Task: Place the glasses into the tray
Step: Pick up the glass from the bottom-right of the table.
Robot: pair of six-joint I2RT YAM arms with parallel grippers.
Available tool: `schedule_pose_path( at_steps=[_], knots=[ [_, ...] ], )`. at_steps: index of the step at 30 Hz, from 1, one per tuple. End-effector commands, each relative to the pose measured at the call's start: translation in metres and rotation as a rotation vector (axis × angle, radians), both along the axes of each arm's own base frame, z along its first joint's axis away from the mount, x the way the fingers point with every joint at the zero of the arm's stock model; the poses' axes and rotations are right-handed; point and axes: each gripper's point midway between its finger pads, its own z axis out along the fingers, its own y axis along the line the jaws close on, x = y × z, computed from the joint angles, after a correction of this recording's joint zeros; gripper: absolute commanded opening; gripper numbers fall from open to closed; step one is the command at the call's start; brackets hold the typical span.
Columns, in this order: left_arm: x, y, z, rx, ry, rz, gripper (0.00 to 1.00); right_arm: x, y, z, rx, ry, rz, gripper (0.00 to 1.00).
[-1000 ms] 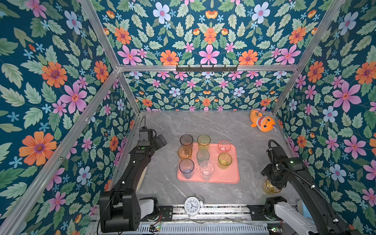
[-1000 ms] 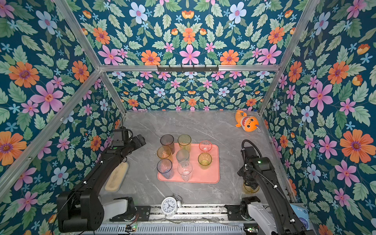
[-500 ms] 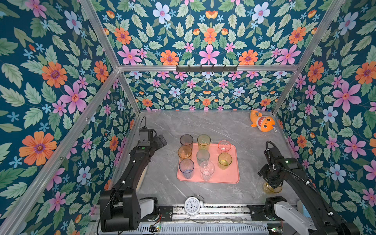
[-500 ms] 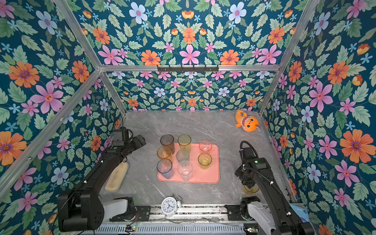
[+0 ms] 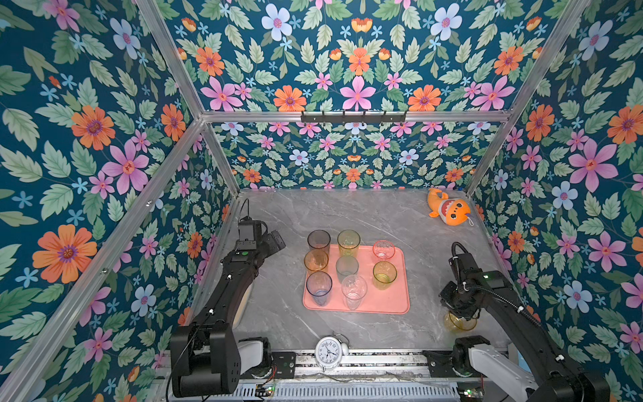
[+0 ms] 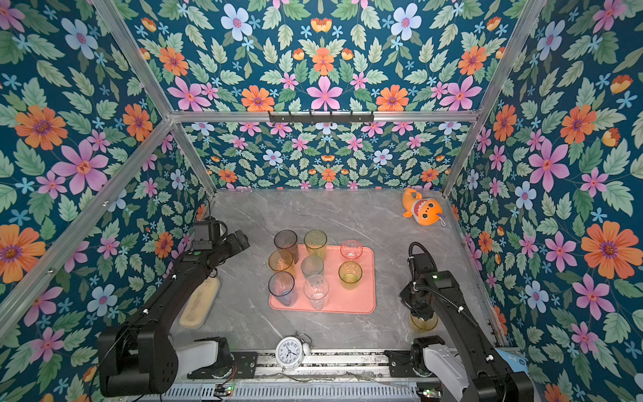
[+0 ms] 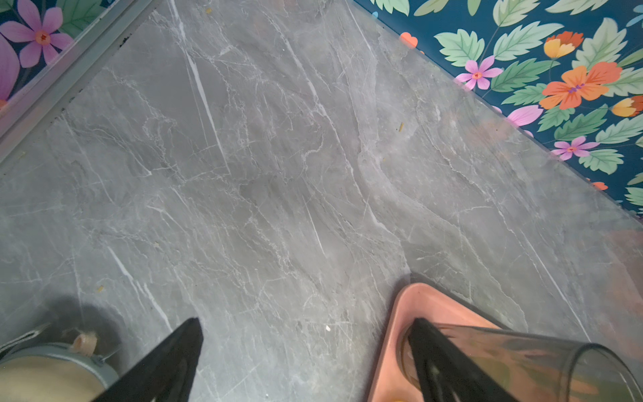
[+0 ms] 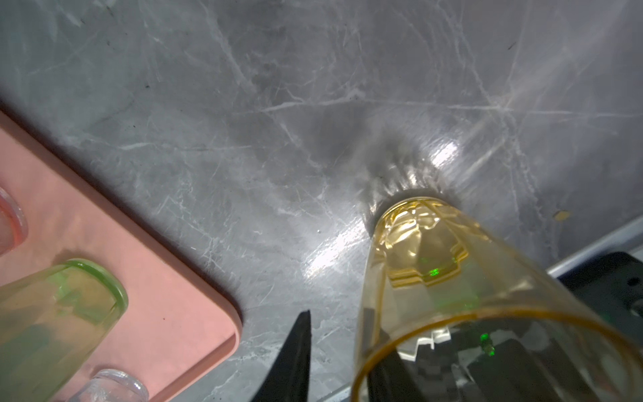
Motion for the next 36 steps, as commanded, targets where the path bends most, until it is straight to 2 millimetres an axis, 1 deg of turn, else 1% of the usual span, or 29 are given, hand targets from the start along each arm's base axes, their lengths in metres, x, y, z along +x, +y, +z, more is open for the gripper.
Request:
schedule_pose_path(
  at_steps=[1, 12, 16, 19, 27, 32, 36],
  knots=[
    [0.002, 0.000, 0.004, 0.001, -0.017, -0.002, 0.96, 0.001, 0.002, 0.000, 0.009, -0.002, 0.006, 0.26],
    [0.002, 0.000, 0.003, 0.000, -0.013, -0.003, 0.96, 0.003, 0.003, -0.001, 0.011, -0.006, 0.026, 0.18],
    [0.002, 0.000, 0.002, 0.000, -0.011, -0.003, 0.96, 0.004, 0.004, -0.001, 0.018, -0.009, 0.034, 0.12],
    [0.002, 0.000, 0.002, 0.000, -0.011, -0.003, 0.96, 0.005, 0.006, -0.001, 0.024, -0.014, 0.046, 0.10],
    [0.001, 0.000, 0.002, -0.002, -0.010, -0.003, 0.96, 0.014, 0.018, 0.004, 0.074, -0.042, 0.110, 0.03],
    [0.002, -0.001, 0.002, -0.004, -0.012, -0.003, 0.96, 0.019, 0.024, 0.010, 0.047, -0.052, 0.183, 0.03],
    [0.002, -0.001, 0.004, -0.004, -0.014, -0.003, 0.96, 0.024, 0.036, 0.017, 0.037, -0.056, 0.250, 0.00]
  ],
)
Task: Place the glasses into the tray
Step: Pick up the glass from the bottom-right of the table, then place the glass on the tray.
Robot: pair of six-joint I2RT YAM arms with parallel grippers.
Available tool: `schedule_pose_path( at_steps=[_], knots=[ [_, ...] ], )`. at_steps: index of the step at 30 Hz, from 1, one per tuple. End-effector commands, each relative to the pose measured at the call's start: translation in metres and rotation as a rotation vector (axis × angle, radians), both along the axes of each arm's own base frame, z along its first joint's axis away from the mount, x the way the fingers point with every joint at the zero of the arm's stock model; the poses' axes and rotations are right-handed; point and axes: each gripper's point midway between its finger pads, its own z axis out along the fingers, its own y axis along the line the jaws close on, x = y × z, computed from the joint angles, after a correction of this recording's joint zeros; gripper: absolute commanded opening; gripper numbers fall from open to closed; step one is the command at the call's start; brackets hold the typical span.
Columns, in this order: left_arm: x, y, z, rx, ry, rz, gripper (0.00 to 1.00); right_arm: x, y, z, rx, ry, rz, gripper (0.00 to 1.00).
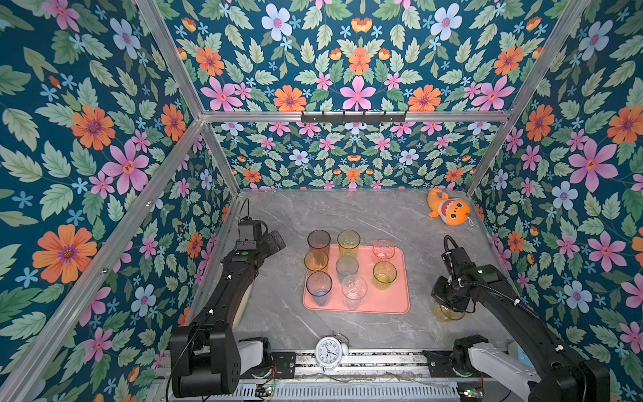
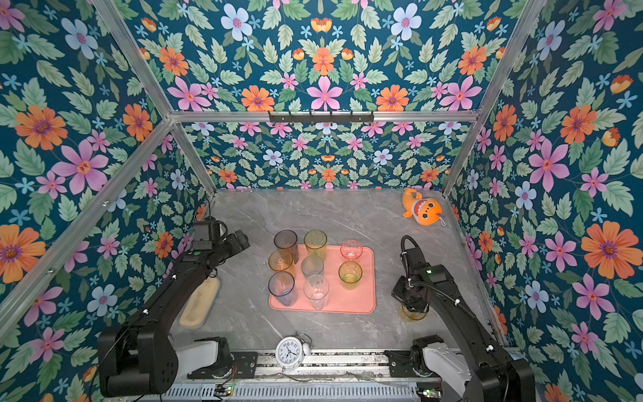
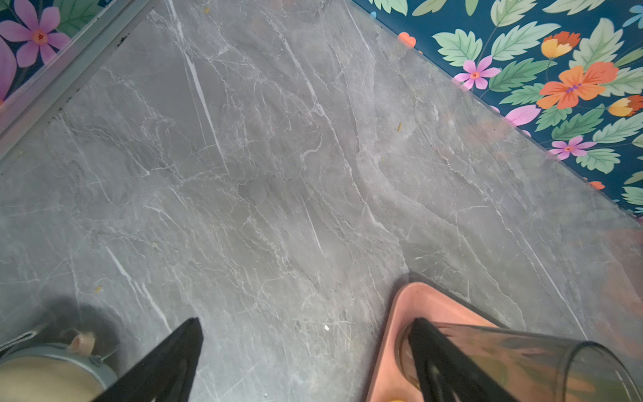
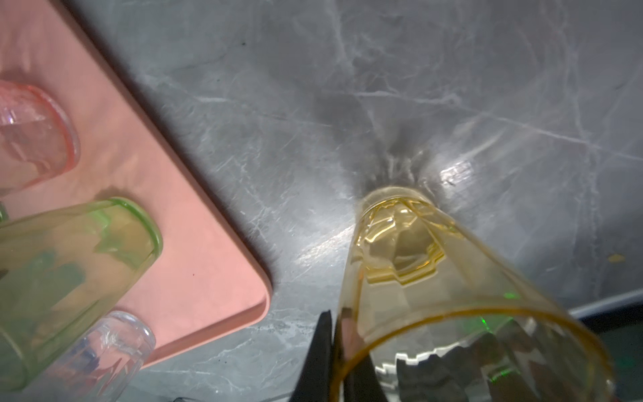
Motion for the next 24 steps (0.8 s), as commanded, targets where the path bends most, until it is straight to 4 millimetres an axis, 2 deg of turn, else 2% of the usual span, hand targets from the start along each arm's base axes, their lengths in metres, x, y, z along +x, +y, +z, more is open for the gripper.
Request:
schedule_pose_path(
  at_steps=[1, 15, 24],
  knots=[
    [0.002, 0.000, 0.004, -0.001, -0.015, -0.001, 0.96, 0.006, 0.008, 0.006, -0.001, -0.011, 0.050, 0.00],
    [0.001, 0.001, 0.003, 0.003, -0.012, 0.002, 0.96, 0.018, 0.062, 0.043, -0.050, -0.072, 0.321, 0.00],
    [0.001, 0.002, 0.003, 0.009, -0.010, 0.003, 0.96, 0.016, 0.099, 0.041, -0.023, -0.072, 0.414, 0.00]
  ],
)
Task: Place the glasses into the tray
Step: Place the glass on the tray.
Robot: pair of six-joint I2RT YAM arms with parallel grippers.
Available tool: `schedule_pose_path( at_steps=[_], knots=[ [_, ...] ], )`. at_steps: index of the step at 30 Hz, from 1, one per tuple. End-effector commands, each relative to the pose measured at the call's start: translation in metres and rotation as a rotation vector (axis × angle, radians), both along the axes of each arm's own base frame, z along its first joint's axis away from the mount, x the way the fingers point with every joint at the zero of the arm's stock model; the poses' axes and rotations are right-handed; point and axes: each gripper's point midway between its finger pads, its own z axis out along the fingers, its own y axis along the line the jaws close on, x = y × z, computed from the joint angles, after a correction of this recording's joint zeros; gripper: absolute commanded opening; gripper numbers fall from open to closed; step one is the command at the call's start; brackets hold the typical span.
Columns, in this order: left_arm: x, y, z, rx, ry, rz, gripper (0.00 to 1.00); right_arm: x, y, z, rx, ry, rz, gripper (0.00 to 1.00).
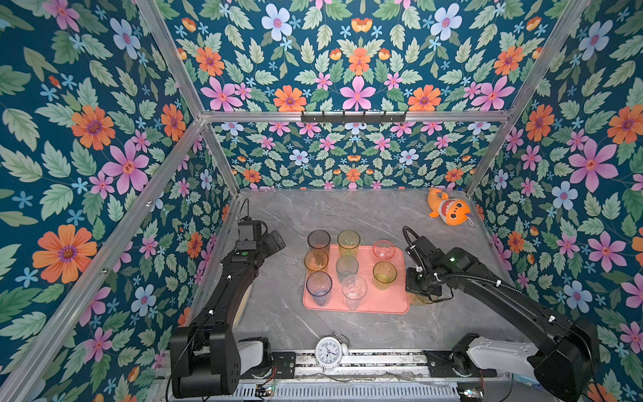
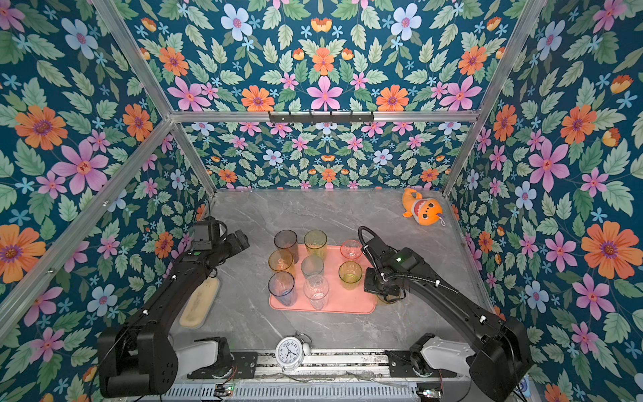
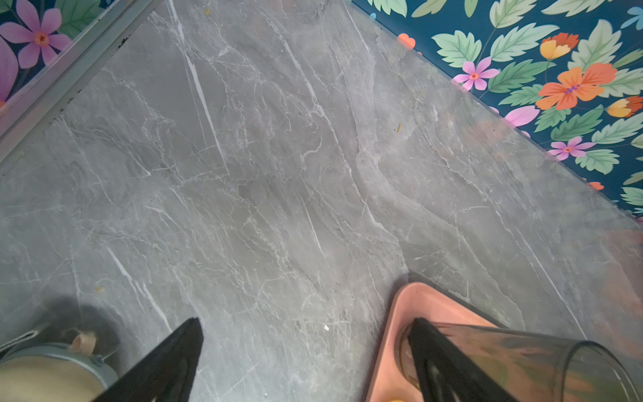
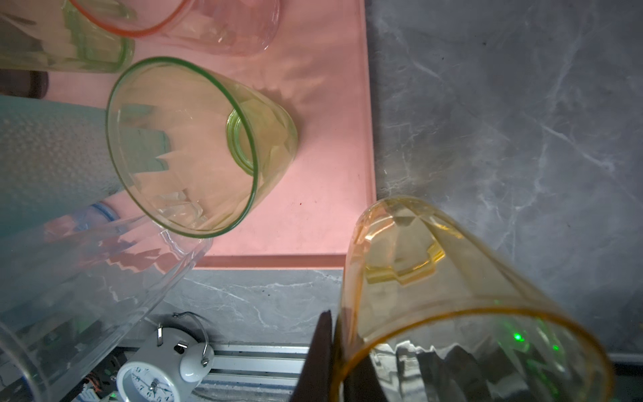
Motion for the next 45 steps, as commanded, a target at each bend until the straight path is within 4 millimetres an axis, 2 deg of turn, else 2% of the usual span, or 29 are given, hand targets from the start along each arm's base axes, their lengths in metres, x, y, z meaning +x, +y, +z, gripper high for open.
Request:
schedule_pose_path(
  at_steps=[1, 22, 28, 45],
  knots=[
    [0.001, 0.002, 0.002, 0.008, -0.008, 0.003, 0.96, 0.000, 0.012, 0.000, 0.007, -0.006, 0.020, 0.00],
    [0.001, 0.002, 0.002, 0.010, -0.005, 0.003, 0.96, -0.002, 0.079, -0.023, 0.018, 0.020, 0.161, 0.00],
    [0.000, 0.002, 0.002, 0.012, -0.005, 0.003, 0.96, -0.001, 0.085, -0.031, -0.006, 0.042, 0.184, 0.00],
    [0.001, 0.002, 0.003, 0.015, -0.006, 0.001, 0.96, -0.001, 0.094, -0.035, 0.005, 0.060, 0.182, 0.00]
  ],
)
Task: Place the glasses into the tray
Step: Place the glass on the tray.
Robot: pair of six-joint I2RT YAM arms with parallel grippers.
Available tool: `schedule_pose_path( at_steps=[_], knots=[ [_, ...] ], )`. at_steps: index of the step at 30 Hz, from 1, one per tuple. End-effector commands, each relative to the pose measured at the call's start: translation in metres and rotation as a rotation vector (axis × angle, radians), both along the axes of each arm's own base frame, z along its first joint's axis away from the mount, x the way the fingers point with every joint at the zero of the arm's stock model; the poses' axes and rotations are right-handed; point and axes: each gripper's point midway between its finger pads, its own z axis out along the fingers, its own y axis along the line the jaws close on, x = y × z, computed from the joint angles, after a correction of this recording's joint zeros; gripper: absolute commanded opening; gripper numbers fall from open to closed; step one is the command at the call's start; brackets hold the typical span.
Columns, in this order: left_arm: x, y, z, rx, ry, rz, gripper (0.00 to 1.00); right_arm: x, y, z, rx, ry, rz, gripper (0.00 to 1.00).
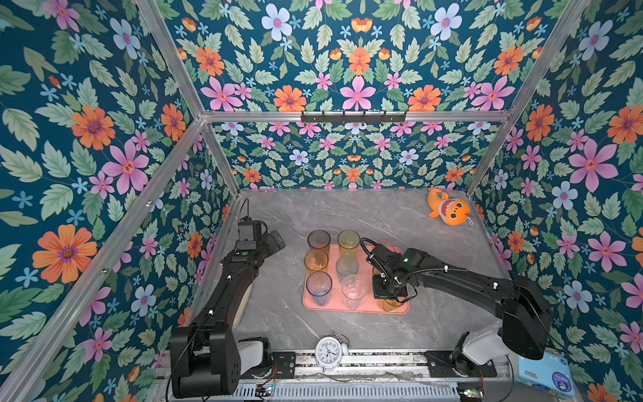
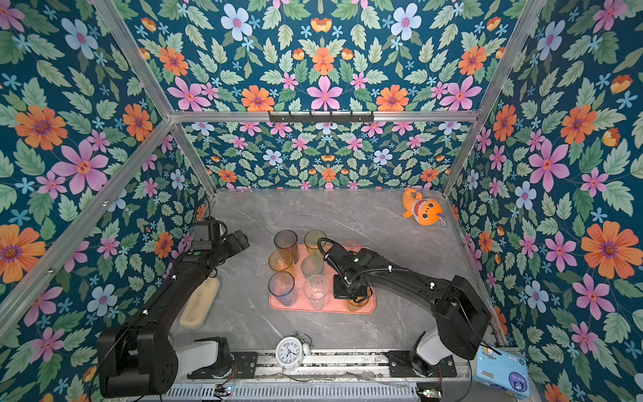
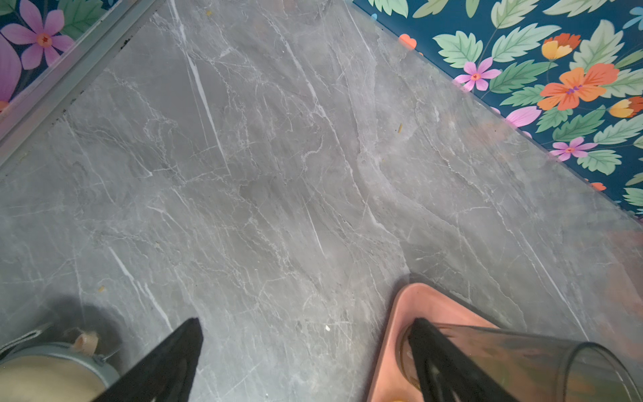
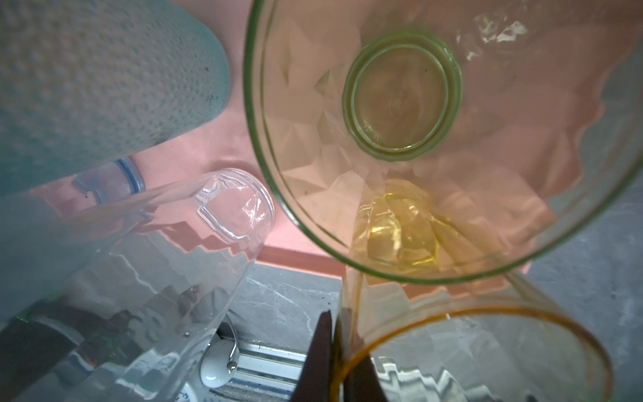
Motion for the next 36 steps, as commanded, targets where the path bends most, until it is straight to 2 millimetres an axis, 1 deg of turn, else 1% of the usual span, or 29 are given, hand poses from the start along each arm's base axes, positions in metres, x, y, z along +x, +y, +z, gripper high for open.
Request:
schedule_pose_path(
  at_steps=[1, 17, 29, 31, 32, 36],
  knots=[
    [0.001, 0.001, 0.003, 0.011, -0.005, -0.001, 0.96, 0.002, 0.002, 0.002, 0.002, -0.006, -0.015, 0.00],
    [0.002, 0.001, 0.002, 0.012, -0.002, -0.002, 0.96, 0.002, 0.006, -0.003, -0.014, 0.004, -0.002, 0.00],
    [0.001, 0.001, 0.002, 0.010, -0.002, -0.001, 0.96, 0.001, 0.013, 0.002, 0.024, 0.006, 0.003, 0.17],
    [0.001, 0.001, 0.002, 0.008, -0.002, -0.001, 0.96, 0.001, 0.013, 0.003, 0.027, 0.008, 0.005, 0.18],
    [0.001, 0.001, 0.002, 0.008, -0.003, -0.002, 0.96, 0.001, 0.014, 0.003, 0.027, 0.007, 0.006, 0.20],
    [0.001, 0.001, 0.002, 0.008, -0.004, -0.001, 0.96, 0.000, 0.013, 0.002, 0.022, 0.012, 0.007, 0.21]
  ],
)
